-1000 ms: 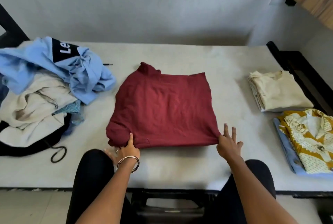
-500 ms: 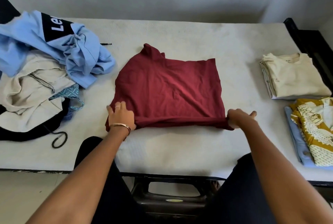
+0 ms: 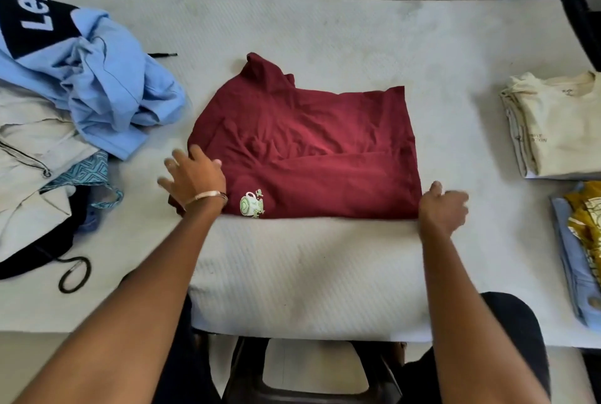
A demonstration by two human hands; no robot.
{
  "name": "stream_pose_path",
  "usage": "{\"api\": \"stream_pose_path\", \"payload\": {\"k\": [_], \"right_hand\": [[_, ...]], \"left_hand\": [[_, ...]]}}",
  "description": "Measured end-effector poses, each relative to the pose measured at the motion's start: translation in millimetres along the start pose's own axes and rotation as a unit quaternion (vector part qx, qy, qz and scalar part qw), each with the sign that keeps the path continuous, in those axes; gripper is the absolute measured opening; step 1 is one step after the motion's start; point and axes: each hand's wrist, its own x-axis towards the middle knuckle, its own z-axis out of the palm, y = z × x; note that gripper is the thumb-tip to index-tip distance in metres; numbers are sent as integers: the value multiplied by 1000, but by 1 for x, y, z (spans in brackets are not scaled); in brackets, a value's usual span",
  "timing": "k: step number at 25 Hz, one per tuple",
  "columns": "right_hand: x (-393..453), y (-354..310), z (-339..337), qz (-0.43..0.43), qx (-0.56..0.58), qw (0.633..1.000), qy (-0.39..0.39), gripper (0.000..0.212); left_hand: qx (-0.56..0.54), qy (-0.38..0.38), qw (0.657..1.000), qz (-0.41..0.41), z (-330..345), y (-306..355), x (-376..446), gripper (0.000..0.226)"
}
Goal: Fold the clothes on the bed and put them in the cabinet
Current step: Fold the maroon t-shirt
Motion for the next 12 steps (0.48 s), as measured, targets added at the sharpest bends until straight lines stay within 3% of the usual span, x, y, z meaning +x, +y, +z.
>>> {"api": "stream_pose_path", "payload": {"k": [2,4,6,9,12], "right_hand": [[-30,28,11,79,48,996,0,57],[-47,46,21,109,63,992,-18,65],[-49,44,29,134,85,986,-54,64],[-42,28,37,214,222,942,-131,40],[-44,28,40,255,271,913,-171,19]], "left_hand": [[-88,-55,983,-149,20,-4,-37,56],[-222,-76,911,-338,29,-11,-60,74],[-317,-77,825,-461,38,-20,-70,82],[-534,-92,704,-459,48,-29,-67,80],[-598,-61,662,-448,70,-42,-57,67]]}}
